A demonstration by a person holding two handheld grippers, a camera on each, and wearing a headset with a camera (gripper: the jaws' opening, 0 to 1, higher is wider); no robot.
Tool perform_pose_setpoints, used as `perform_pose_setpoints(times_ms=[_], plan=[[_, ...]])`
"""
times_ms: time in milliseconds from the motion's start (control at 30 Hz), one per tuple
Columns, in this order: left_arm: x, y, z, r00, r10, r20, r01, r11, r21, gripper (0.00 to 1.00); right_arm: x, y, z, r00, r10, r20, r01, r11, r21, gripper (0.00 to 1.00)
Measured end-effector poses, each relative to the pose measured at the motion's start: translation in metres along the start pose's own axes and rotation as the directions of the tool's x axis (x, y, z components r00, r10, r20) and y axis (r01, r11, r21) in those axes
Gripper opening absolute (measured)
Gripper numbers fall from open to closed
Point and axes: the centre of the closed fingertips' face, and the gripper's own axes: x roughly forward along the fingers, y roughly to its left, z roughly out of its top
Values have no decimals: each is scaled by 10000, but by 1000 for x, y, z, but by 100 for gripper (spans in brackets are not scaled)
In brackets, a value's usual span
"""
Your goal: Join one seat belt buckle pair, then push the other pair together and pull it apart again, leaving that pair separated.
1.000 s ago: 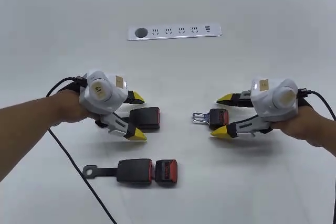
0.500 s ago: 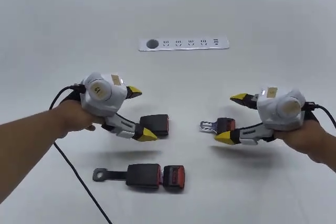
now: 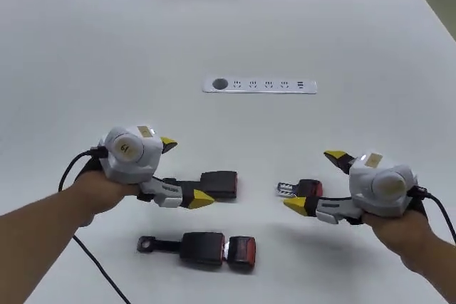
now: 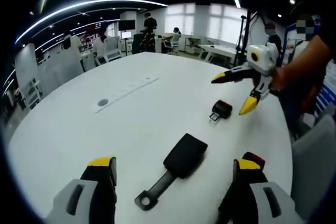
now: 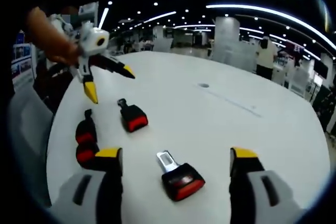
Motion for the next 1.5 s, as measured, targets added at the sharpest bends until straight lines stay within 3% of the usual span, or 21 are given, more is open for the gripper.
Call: perform_pose_setpoints(times_ms=[233, 333, 600, 800, 833, 1133, 1500], plan=[[-23, -15, -2, 9984, 491, 293, -480, 9982, -355, 95, -12, 15, 18, 9977, -459, 489, 451, 9988, 177, 87], [-37, -17, 0, 9939, 846, 709, -789, 9937, -797, 96, -20, 18, 24, 9948, -762, 675, 746, 9969, 267, 89], [-70, -29, -5, 9830, 1440, 1139, -1294, 9835, -1268, 100, -44, 32, 32, 9874, -1195, 1035, 1151, 9922, 469, 94], [-96, -36, -9, 9713, 1897, 1433, -1674, 9737, -1543, 100, -61, 45, 31, 9820, -1456, 1207, 1389, 9884, 621, 98], [-103, -40, -9, 9657, 2007, 1646, -1749, 9717, -1586, 100, -64, 49, 30, 9817, -1464, 1218, 1391, 9881, 662, 99], [-130, -57, -27, 9580, 2273, 1748, -1971, 9648, -1743, 100, -84, 72, 23, 9784, -1544, 1372, 1448, 9864, 773, 100], [-155, -68, -34, 9475, 2518, 1972, -2190, 9602, -1735, 100, -112, 91, 15, 9749, -1639, 1509, 1533, 9850, 797, 100]])
